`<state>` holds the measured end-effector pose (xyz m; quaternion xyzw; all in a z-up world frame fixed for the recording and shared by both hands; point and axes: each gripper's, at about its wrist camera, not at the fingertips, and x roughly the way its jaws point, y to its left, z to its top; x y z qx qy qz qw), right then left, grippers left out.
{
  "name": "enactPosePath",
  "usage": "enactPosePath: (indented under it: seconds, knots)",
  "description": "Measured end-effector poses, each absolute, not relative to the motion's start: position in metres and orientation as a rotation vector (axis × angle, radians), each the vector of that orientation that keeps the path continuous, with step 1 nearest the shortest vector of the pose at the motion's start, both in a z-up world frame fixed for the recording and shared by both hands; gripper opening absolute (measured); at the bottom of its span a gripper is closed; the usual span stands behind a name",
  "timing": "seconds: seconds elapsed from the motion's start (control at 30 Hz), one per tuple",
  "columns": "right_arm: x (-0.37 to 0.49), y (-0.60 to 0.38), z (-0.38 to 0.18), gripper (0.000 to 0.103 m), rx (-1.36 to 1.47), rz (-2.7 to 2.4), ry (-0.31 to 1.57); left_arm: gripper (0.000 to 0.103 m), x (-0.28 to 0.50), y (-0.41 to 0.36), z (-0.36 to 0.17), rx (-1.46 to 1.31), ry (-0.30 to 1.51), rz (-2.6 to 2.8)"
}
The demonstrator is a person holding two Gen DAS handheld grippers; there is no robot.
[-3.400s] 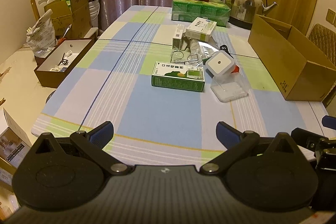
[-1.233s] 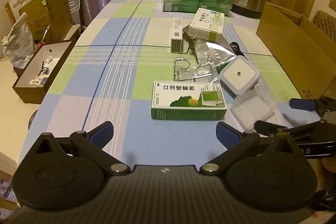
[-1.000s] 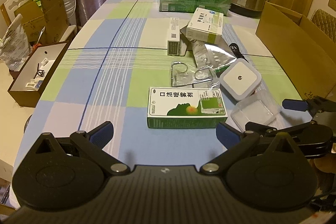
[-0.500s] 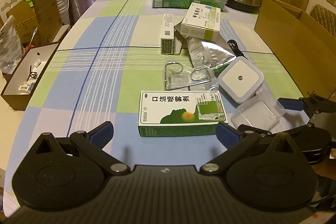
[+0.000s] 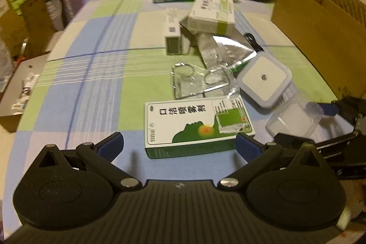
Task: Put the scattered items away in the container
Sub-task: 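Grasp the green medicine box with the left tool while the right tool holds the plastic box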
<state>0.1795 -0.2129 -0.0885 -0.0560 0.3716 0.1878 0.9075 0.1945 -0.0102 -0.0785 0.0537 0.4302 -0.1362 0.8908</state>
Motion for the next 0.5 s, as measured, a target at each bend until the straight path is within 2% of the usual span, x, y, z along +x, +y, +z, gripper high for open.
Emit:
enactPosePath:
  seconds: [0.5]
  knots:
    - [0.168,-0.232,-0.084,0.083,-0.118,0.331,0.768,0.102,0.165,-0.033,-0.075,0.182,0.878,-0.618]
